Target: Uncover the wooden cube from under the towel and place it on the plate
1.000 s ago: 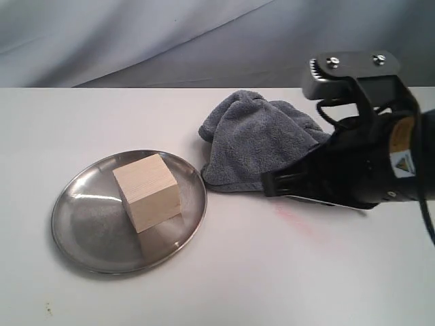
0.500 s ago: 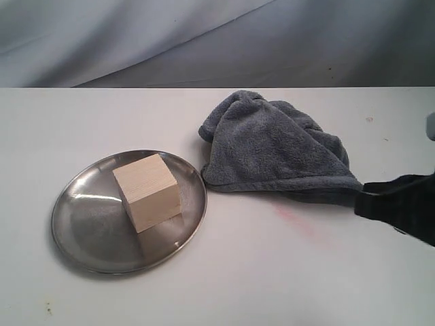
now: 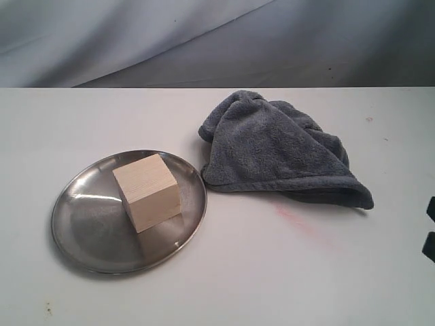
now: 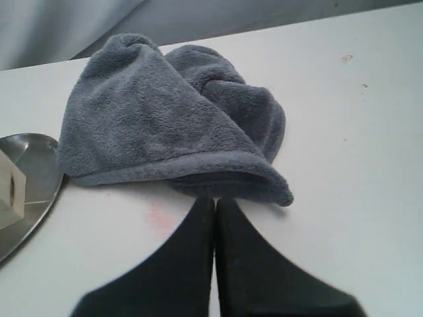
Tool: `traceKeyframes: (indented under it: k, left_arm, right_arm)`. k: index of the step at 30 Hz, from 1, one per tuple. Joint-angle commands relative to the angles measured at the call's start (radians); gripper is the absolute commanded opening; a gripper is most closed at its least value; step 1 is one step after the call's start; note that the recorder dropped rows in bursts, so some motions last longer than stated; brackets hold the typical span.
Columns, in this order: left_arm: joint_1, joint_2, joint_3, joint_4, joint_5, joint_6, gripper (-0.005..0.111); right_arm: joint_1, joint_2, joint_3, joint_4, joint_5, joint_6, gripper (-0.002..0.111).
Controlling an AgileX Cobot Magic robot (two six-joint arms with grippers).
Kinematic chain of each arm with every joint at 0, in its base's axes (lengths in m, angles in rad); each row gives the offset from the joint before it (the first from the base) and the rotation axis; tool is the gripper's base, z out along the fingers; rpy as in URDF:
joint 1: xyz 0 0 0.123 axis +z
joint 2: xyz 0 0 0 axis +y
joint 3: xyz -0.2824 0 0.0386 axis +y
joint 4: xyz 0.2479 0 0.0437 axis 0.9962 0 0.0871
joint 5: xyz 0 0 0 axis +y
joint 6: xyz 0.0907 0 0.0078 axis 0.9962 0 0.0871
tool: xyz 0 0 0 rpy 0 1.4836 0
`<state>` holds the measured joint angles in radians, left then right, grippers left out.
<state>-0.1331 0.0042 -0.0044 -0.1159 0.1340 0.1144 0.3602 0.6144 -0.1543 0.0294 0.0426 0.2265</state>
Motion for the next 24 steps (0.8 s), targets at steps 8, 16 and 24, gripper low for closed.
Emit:
traceKeyframes:
  k: [8,16,24]
  left_arm:
    - [-0.005,-0.004,0.004,-0.002,-0.002,-0.003,0.000]
    - [-0.005,-0.004,0.004,-0.002,-0.002,-0.003,0.000]
    - [-0.005,-0.004,0.004,-0.002,-0.002,-0.003,0.000]
  right_arm:
    - [-0.131,-0.342,0.153,0.046,-0.023,-0.140,0.000]
    - [-0.152,-0.503,0.154,0.075,0.019,-0.240,0.000]
    - [-0.152,-0.614,0.154,0.074,0.057,-0.355,0.000]
